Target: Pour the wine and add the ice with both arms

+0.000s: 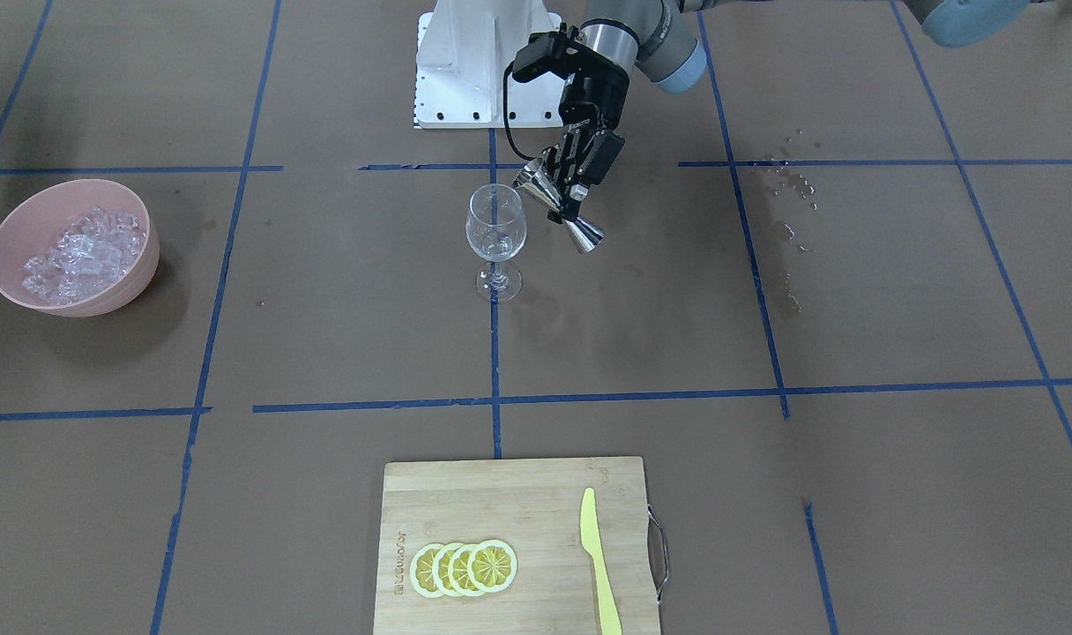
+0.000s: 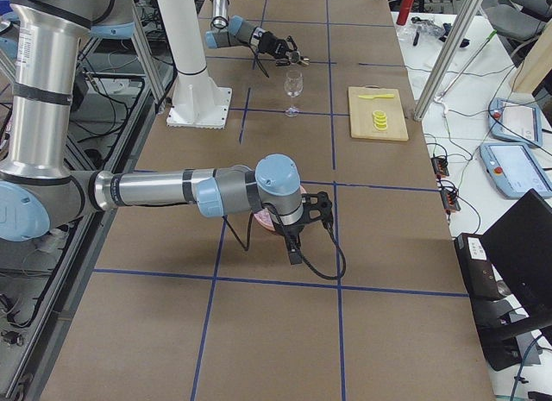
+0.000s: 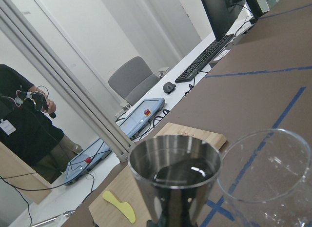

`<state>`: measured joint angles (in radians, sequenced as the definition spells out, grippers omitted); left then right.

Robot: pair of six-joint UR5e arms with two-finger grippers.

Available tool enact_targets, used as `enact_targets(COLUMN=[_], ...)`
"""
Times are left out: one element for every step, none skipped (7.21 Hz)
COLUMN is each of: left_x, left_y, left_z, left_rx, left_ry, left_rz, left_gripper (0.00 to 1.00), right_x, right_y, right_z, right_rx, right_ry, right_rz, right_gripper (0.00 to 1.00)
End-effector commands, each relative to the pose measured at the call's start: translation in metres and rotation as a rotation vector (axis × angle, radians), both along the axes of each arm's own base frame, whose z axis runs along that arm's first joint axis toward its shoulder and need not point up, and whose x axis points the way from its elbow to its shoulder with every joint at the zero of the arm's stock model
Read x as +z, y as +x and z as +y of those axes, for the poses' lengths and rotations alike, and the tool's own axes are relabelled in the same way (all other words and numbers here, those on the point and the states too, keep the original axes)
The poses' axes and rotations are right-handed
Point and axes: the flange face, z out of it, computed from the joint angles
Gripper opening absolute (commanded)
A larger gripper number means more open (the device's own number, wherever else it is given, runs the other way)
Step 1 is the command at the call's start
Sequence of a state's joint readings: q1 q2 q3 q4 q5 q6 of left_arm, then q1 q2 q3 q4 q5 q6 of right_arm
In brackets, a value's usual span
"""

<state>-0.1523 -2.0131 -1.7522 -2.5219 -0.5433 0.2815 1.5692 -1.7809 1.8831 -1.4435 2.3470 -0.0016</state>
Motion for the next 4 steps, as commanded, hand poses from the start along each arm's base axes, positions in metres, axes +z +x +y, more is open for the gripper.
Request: enact_targets(left_x=[-0.004,-0.009,-0.012,-0.017], left_y=[-0.003,-0.003,-0.004,-0.005], left_z=[-0.001,-0.002,-0.002,-0.003], left_rx=[-0.054,-0.077,-0.104,-0.111], left_ry=[0.072,0.108,0.129,0.149], left_rz=[-0.181,-0.276,-0.341,-0.389], left_gripper=[0.0,0.0,0.0,0.0], right_x=[0.001,0.001,0.003,0.005], right_y=[0.0,0.0,0.0,0.0], right_z=[0.0,0.0,0.001,0.003], right_rx=[0.0,0.0,0.0,0.0], right_ry=[-0.002,-0.004,-0.007,-0.012], right_rz=[0.0,0.0,-0.001,-0.001], right_gripper=[1.0,1.0,1.0,1.0])
